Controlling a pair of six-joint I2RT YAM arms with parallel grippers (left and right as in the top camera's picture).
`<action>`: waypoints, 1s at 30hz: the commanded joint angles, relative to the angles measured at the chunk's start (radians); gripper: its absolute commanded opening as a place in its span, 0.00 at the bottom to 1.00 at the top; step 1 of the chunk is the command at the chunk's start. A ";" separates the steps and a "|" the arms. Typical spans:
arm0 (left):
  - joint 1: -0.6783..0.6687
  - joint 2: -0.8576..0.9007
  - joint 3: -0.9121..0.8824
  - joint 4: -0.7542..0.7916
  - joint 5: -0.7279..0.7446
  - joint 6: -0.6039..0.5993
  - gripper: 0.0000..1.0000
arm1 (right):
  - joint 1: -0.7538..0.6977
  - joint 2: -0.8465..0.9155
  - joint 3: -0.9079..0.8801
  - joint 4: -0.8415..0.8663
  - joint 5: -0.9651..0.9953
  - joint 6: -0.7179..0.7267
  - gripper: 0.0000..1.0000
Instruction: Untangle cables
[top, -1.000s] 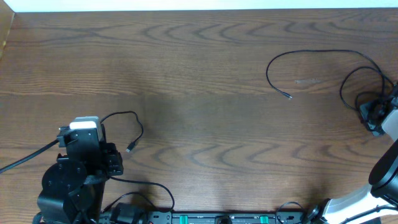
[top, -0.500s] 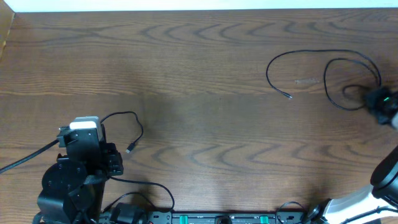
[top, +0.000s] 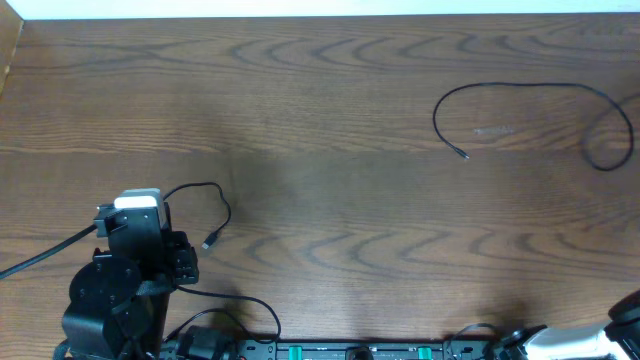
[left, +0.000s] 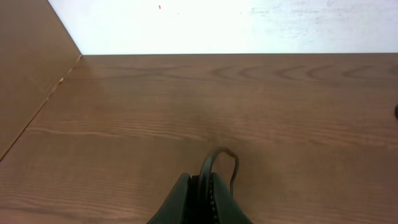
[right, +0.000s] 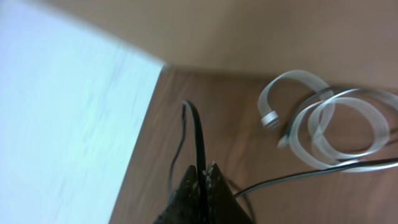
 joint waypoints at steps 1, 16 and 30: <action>0.004 -0.002 -0.002 -0.002 -0.005 -0.016 0.08 | -0.082 -0.011 0.021 -0.009 -0.014 0.076 0.01; 0.004 -0.002 -0.002 -0.001 -0.005 -0.016 0.08 | -0.118 0.050 0.021 -0.056 -0.017 0.167 0.99; 0.004 -0.002 -0.002 -0.002 -0.002 -0.017 0.08 | 0.336 0.071 -0.003 -0.181 -0.087 -0.285 0.99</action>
